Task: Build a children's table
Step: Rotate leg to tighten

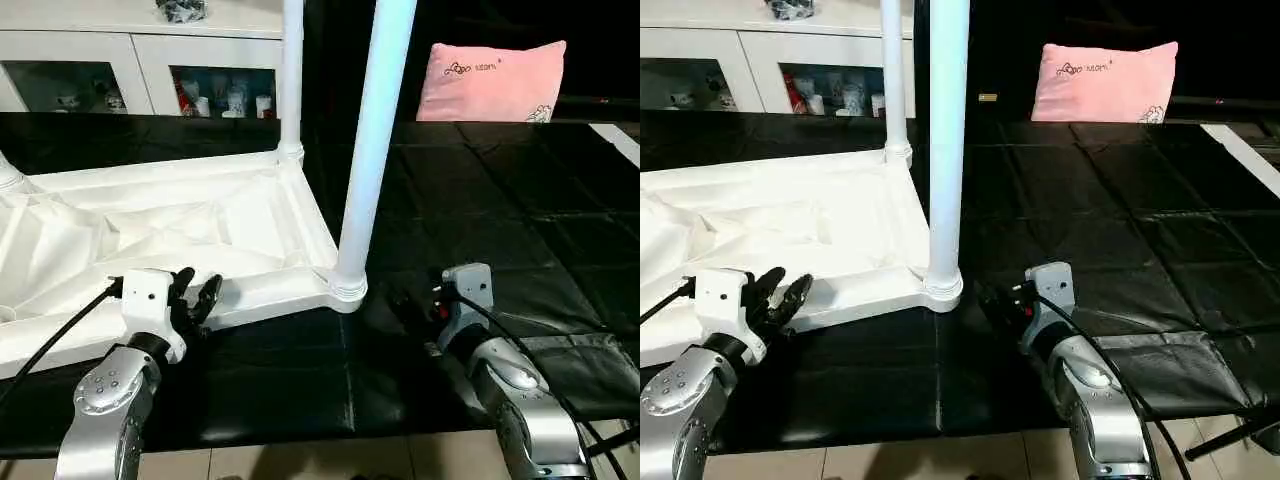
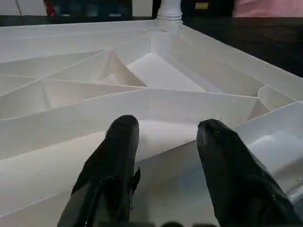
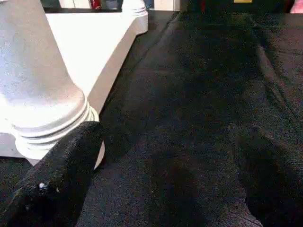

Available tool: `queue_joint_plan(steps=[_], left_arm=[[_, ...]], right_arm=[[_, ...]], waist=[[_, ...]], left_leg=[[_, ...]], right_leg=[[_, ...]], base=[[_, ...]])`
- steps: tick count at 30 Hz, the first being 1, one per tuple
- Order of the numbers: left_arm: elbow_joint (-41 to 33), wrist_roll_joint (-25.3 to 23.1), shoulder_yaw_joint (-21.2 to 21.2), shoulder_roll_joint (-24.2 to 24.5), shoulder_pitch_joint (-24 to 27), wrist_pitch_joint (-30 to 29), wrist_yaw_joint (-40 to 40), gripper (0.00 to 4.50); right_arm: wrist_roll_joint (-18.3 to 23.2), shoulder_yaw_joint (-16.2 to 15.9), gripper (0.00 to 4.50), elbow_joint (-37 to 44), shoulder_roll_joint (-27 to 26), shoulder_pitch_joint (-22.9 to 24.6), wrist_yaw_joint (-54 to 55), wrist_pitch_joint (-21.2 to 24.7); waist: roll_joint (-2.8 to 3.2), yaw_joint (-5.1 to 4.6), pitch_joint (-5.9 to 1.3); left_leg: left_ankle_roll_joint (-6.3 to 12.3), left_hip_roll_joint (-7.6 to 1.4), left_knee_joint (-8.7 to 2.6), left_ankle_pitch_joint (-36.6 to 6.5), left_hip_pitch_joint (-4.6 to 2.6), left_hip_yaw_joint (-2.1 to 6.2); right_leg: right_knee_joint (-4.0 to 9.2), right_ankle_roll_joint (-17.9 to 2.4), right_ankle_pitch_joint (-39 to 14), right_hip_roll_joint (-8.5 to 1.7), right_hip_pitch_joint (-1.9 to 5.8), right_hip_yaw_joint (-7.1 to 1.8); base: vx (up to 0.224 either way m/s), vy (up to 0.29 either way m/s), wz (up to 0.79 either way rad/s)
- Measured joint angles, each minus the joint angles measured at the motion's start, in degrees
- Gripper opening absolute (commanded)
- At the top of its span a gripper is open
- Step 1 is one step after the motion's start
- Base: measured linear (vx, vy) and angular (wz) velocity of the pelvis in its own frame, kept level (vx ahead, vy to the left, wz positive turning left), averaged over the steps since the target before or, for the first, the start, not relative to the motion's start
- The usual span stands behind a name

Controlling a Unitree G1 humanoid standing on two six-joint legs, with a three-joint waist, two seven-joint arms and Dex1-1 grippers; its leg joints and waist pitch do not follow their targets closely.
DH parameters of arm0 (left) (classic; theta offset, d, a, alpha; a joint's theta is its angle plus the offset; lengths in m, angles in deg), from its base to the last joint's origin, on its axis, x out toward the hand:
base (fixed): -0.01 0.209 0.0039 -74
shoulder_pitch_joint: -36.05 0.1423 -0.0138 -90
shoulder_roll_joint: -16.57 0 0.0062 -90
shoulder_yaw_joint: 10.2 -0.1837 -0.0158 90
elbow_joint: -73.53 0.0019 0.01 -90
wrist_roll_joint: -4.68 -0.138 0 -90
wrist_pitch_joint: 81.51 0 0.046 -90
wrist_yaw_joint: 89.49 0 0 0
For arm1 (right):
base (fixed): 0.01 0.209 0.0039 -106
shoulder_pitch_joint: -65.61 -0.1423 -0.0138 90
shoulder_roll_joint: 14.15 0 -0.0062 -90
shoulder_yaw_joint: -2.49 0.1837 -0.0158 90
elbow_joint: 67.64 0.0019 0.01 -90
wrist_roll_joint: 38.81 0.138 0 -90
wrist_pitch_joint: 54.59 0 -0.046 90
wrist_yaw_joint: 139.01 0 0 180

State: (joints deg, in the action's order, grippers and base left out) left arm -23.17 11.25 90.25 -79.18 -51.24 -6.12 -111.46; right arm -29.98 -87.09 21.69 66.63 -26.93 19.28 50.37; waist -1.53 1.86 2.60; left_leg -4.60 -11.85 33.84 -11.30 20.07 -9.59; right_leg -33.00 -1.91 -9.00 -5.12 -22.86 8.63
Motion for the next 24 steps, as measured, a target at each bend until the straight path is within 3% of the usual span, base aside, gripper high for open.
queue_joint_plan(steps=[24], left_arm=[[0.0, 0.0, 0.0, 0.0, 0.0, 0.0, 0.0, 2.26]], right_arm=[[0.0, 0.0, 4.50, 0.0, 0.0, 0.0, 0.0, 0.0]], waist=[[0.00, 0.00, 0.00]], left_leg=[[0.00, 0.00, 0.00, 0.0, 0.00, 0.00]], right_leg=[[0.00, 0.0, 0.0, 0.00, 0.00, 0.00]], base=[[0.000, 0.000, 0.00]])
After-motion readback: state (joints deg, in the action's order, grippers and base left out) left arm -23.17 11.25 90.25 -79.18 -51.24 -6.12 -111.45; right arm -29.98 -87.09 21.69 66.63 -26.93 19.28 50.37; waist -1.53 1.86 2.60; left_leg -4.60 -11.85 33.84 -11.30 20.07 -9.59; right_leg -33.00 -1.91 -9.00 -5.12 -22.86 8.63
